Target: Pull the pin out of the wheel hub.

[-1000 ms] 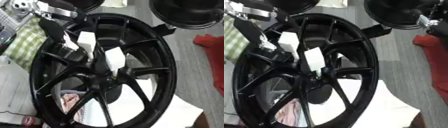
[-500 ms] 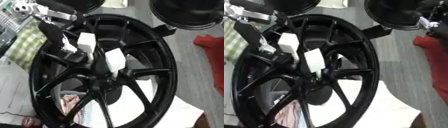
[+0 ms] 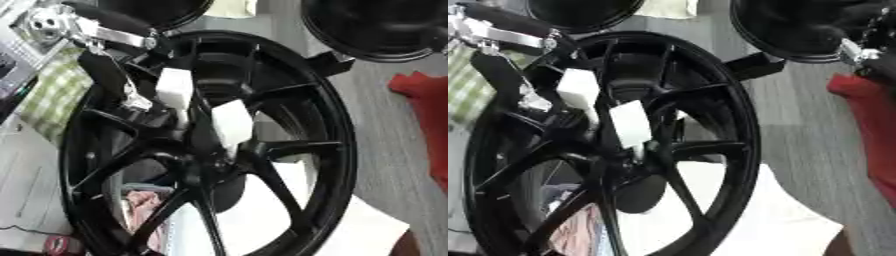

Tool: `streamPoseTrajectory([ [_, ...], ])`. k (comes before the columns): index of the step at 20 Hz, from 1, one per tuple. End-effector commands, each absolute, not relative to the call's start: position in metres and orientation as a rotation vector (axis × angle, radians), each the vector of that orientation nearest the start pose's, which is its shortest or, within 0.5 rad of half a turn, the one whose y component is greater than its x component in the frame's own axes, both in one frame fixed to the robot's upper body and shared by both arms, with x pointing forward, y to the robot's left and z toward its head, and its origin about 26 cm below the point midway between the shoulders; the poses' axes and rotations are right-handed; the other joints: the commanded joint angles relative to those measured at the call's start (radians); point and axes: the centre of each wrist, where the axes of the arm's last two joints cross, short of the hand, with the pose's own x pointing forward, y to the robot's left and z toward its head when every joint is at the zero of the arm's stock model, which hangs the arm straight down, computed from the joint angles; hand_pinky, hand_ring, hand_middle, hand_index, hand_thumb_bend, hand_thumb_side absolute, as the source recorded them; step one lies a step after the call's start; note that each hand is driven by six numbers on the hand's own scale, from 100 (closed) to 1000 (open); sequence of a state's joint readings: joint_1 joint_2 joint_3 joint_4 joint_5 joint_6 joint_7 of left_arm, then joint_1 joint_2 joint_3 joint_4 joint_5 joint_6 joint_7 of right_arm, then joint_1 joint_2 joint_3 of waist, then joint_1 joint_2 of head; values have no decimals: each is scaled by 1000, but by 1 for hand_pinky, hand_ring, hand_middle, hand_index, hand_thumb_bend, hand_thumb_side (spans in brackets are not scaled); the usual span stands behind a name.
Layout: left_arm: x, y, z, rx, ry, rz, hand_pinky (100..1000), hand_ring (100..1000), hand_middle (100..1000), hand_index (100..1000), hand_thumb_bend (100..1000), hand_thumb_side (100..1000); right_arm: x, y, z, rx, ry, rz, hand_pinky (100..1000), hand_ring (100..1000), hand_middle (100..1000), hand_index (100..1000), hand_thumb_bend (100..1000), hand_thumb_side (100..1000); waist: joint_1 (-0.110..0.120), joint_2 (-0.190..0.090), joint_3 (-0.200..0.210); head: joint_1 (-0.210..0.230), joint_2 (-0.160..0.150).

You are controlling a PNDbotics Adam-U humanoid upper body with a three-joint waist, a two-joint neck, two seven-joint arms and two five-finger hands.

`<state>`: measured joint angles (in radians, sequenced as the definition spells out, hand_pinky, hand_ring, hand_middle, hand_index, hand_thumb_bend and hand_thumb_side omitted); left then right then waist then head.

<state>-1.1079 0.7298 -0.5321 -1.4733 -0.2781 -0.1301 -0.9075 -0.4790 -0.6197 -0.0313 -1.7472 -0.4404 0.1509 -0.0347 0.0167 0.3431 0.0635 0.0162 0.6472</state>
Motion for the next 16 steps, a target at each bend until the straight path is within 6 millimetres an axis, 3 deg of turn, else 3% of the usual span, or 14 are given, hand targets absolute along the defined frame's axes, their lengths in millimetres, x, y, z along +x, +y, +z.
streamPoseTrajectory([
  [1, 398, 202, 346, 467, -1411, -2166, 854, 885, 791, 878, 367, 415, 343, -326, 255, -49, -2073, 271, 866, 686, 622, 688, 438, 172, -1, -17, 0, 4, -17],
  [6, 399, 203, 347, 482, -1406, -2156, 808, 799, 653, 818, 258, 317, 343, -326, 255, -51, -2070, 270, 865, 684, 620, 687, 438, 173, -1, -16, 1, 3, -18],
  [11, 396, 201, 352, 442, -1443, -2133, 785, 748, 591, 765, 192, 297, 343, -326, 254, -54, -2064, 268, 865, 683, 620, 686, 438, 173, -2, -17, 3, 3, -19],
  [14, 394, 200, 355, 419, -1459, -2117, 763, 699, 537, 688, 143, 266, 343, -327, 254, -56, -2062, 267, 865, 683, 619, 686, 439, 174, -2, -18, 4, 3, -19],
  [16, 394, 200, 356, 409, -1462, -2097, 733, 639, 474, 619, 100, 175, 343, -327, 254, -59, -2059, 264, 865, 683, 619, 686, 439, 174, -3, -19, 5, 2, -19],
])
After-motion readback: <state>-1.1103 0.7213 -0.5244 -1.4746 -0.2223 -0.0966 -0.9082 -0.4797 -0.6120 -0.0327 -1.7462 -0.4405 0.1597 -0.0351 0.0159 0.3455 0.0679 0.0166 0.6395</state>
